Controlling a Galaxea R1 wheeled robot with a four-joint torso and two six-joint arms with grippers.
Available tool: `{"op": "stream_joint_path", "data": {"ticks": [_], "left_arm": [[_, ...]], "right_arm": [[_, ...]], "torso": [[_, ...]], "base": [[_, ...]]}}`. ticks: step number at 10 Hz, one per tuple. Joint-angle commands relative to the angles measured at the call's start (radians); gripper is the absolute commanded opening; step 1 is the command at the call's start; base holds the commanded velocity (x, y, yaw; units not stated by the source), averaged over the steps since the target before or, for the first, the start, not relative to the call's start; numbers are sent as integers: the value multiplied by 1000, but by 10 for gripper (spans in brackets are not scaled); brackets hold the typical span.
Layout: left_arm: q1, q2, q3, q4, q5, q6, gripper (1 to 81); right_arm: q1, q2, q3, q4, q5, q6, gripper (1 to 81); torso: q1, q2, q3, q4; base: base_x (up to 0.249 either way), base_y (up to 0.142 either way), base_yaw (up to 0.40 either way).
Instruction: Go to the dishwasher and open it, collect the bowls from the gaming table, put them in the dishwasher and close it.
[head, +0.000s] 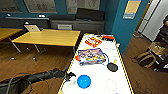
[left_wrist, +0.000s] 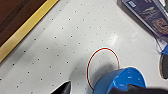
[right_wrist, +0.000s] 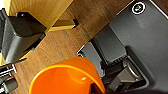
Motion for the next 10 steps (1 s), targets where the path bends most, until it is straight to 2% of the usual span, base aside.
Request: {"op": "stream_joint_path", "data": {"ticks": [1,3,6,10], "left_arm": [[-175,-11,37,-7,43,-6,811],[-192,31,29,-5,85,-6,811],[-192,99,-4,-4,88,-6,811],[-160,147,-24,6,88,-3,811]], "right_arm": [[39,-39,36,-26,-51,-2,10],[37,-39,39,-26,-49,-4,10],[30,-42,37,-26,-47,-4,10],[30,-42,39,-28,-46,-4,10]], "torso": [[0,0,0,0],[0,0,0,0],[0,0,0,0],[0,0,0,0]], "base": [[0,0,0],[0,0,0],[0,0,0],[0,0,0]]}}
